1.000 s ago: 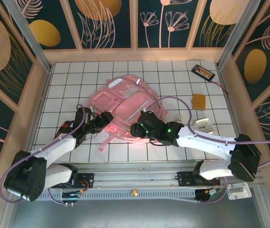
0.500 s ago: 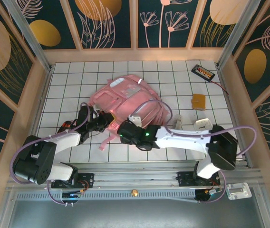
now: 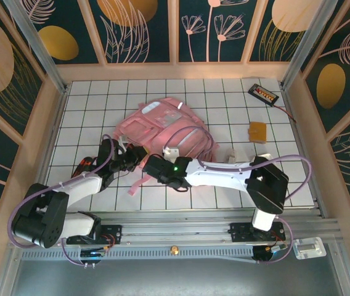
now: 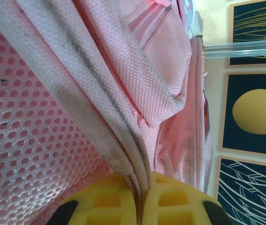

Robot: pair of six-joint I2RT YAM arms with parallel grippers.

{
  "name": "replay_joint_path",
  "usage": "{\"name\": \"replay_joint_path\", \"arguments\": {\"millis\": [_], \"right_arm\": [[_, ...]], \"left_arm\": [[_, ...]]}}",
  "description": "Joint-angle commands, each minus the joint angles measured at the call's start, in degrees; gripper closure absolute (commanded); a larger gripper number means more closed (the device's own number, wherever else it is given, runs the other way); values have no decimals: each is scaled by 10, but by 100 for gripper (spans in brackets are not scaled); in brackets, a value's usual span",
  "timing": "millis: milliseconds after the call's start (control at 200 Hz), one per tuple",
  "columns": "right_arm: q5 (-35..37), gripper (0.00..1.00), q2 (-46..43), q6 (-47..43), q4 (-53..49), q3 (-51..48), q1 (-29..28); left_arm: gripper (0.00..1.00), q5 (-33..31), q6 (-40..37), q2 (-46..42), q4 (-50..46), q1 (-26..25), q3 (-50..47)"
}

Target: Pack the student bag

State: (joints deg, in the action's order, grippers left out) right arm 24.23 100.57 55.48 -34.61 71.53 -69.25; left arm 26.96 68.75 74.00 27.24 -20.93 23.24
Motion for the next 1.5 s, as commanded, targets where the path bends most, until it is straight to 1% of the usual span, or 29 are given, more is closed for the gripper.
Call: {"name": "replay_joint_path", "arguments": {"millis": [0, 235, 295, 350, 425, 480, 570, 671, 716, 796, 916, 1026, 1066, 1106, 1141, 1191, 1266, 1361, 1496], "right_arm": [[47, 58, 28, 4, -9, 30, 15], [58, 59, 61, 7, -29, 56, 18], [65, 65, 64, 13, -34, 57, 18], [67, 68, 61, 17, -34, 53, 18], [73, 78, 48, 23, -32, 45, 18], [75, 79, 38, 24, -27, 38, 19], [68, 85, 20, 30, -11, 25, 23], [54, 85, 7, 34, 7, 10, 31], [53, 81, 4, 34, 14, 4, 34], [49, 70, 2, 32, 19, 1, 41], [44, 69, 1, 24, 35, 0, 49], [38, 76, 4, 18, 44, 2, 56], [37, 81, 4, 17, 44, 2, 57], [37, 84, 4, 16, 44, 1, 57], [37, 90, 2, 17, 43, 0, 57], [39, 92, -2, 18, 40, -4, 57], [40, 99, -12, 20, 36, -10, 56], [35, 100, -30, 20, 27, -18, 56], [13, 100, -62, 5, 11, -23, 58]], "left_arm": [[100, 49, 11, -23, 52, -16, -8], [100, 51, 23, -23, 67, -32, -8], [100, 52, 24, -27, 67, -32, -8], [100, 52, 24, -30, 64, -32, -8], [100, 54, 23, -34, 62, -32, -8], [100, 54, 23, -34, 62, -32, -8], [100, 56, 25, -36, 63, -32, -8], [100, 59, 26, -40, 62, -32, -7], [100, 59, 26, -43, 60, -33, -7], [100, 62, 27, -49, 58, -33, -7], [100, 63, 28, -56, 53, -34, -8], [100, 64, 28, -60, 49, -34, -10], [100, 63, 27, -61, 48, -34, -10], [100, 63, 28, -62, 48, -34, -11], [100, 62, 27, -62, 47, -34, -10], [100, 60, 27, -61, 47, -34, -10], [100, 55, 19, -61, 38, -35, -8], [100, 40, 3, -62, 17, -34, 1], [100, 9, -40, -59, -33, -33, 23]]}}
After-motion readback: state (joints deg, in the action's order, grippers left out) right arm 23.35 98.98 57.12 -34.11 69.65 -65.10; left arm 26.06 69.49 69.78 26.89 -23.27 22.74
